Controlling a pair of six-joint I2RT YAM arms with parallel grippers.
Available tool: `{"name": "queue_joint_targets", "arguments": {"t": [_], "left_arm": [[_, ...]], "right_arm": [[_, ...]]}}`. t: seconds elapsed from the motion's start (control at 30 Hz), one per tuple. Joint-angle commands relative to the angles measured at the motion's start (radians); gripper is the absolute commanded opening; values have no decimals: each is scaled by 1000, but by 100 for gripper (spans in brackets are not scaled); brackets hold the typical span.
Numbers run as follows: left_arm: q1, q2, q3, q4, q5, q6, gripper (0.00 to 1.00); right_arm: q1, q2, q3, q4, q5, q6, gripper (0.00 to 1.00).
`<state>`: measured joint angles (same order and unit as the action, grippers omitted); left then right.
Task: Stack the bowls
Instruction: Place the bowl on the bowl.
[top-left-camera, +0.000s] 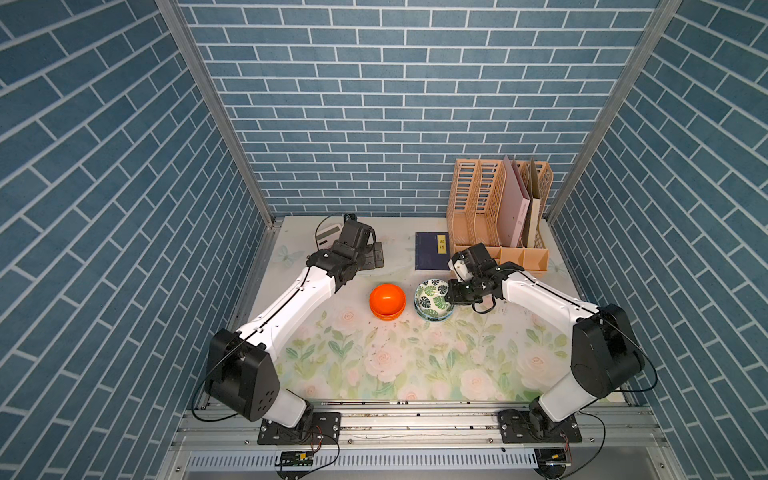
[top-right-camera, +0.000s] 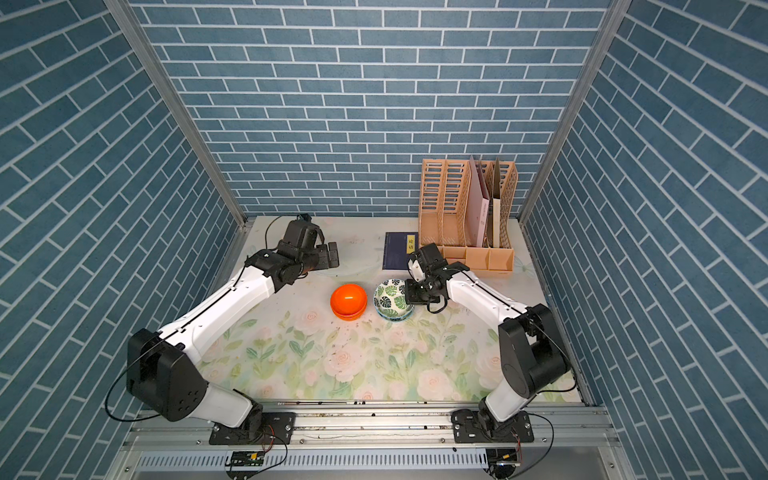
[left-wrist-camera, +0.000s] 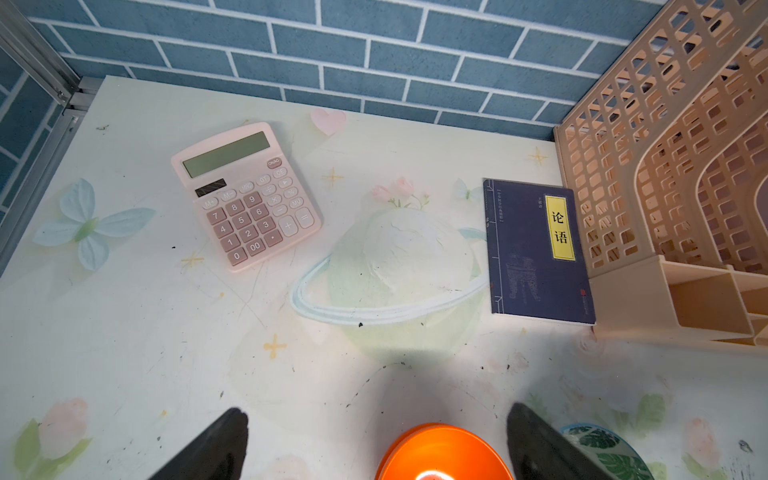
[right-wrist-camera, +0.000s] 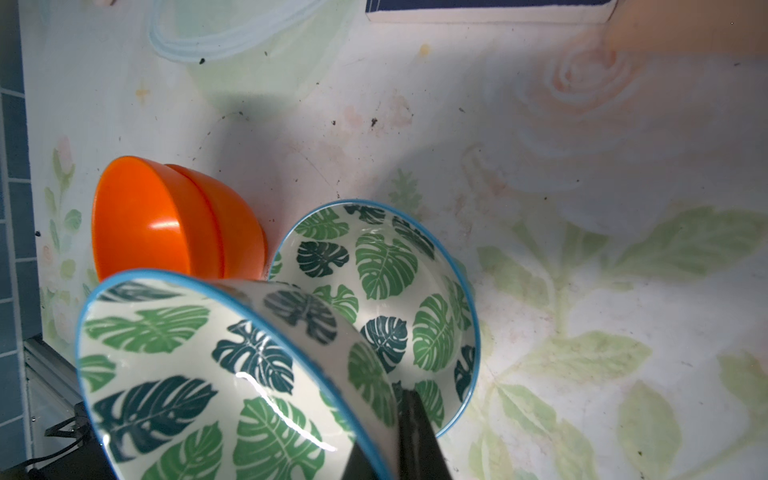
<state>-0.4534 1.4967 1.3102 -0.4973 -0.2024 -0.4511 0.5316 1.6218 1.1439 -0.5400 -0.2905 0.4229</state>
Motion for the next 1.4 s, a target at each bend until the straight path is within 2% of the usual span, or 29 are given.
{"name": "queue_joint_targets", "arguments": {"t": [0.0, 1.1, 1.37], "left_arm": [[12, -24, -19, 0, -15, 13, 100], [57, -36, -75, 49, 23, 17, 100], [65, -42, -85, 58, 28, 16, 100]], "right_arm": [[-2, 17, 19, 0, 0, -38, 0], [-2, 117, 86, -55, 46, -69, 0], [-1, 132, 89, -62, 51, -75, 5]]}}
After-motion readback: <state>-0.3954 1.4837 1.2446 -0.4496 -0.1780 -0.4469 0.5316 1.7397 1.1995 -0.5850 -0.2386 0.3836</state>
